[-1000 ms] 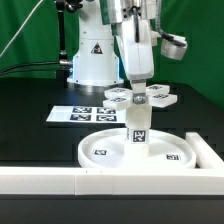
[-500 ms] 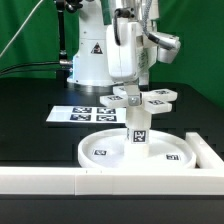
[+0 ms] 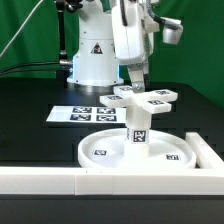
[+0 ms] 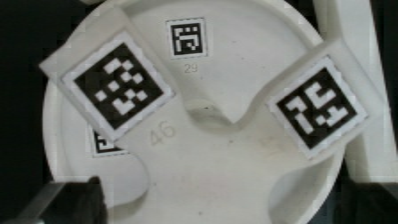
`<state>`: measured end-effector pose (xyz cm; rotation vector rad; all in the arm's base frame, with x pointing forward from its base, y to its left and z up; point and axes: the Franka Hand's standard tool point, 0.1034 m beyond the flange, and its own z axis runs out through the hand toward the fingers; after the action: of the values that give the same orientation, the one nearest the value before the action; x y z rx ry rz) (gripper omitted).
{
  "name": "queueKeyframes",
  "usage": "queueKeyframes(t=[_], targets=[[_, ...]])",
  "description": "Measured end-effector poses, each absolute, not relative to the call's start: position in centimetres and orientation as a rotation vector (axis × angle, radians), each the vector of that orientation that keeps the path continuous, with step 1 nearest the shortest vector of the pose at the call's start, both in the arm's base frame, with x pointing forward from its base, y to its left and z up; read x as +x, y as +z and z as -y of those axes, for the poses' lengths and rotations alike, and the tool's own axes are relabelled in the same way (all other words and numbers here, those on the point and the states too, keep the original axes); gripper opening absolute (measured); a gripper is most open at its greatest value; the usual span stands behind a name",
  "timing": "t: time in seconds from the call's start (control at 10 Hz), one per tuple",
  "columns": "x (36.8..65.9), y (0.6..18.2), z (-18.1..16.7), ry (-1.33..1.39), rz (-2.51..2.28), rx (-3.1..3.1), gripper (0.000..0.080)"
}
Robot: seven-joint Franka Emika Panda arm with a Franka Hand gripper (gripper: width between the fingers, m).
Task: Assemble round table
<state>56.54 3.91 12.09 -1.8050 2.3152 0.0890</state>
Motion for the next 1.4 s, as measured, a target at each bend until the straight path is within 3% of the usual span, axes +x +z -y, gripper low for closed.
queueKeyframes(t=[1.0,1.4], targets=[[56.95,12.57,-4.55,0.024,-1.375,-2.606,0.0648],[56.92,12.49,-4.77,0.017,-0.659,-2.955,0.0648]])
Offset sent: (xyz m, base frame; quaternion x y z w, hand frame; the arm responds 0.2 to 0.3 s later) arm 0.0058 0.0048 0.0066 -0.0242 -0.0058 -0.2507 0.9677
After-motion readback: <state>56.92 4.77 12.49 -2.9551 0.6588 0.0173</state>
